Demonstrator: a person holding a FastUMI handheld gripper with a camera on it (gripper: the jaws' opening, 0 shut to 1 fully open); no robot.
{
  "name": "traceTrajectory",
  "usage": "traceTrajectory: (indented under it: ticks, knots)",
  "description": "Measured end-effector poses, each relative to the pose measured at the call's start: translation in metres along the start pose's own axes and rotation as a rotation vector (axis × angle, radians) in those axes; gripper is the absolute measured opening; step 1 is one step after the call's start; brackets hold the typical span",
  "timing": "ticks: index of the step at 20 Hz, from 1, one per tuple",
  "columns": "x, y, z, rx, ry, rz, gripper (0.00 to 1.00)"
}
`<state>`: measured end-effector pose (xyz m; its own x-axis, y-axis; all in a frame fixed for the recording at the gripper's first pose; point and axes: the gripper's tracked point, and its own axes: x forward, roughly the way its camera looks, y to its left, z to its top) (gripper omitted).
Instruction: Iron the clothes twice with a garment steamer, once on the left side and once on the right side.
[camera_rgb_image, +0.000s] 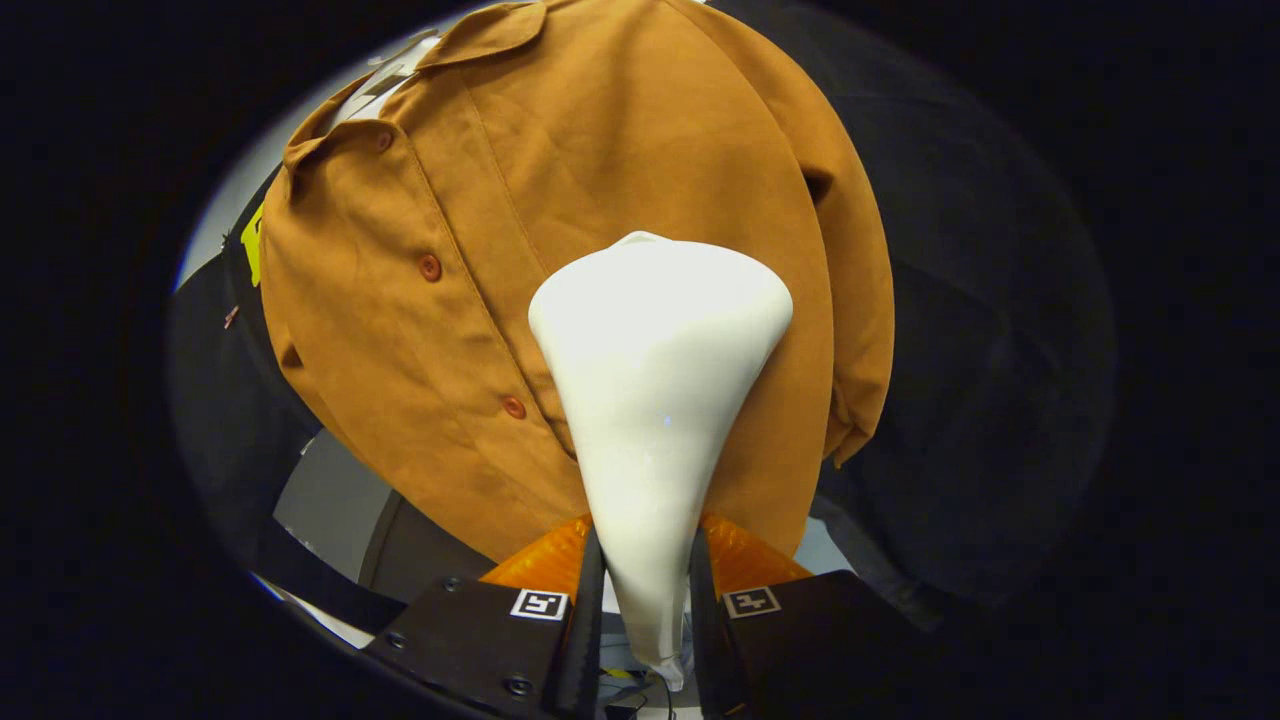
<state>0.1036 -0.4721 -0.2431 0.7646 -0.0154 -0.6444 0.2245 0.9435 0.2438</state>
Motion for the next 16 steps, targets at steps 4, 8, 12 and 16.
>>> traceTrajectory:
  ticks: [4, 8, 12, 16]
  knots:
    - [0.002, -0.006, -0.021, 0.021, 0.050, -0.009, 0.42]
    - [0.005, -0.012, -0.038, 0.044, 0.092, -0.027, 0.42]
    - [0.004, -0.017, -0.057, 0.092, 0.130, -0.064, 0.42]
    - [-0.010, -0.021, -0.057, 0.106, 0.114, -0.121, 0.42]
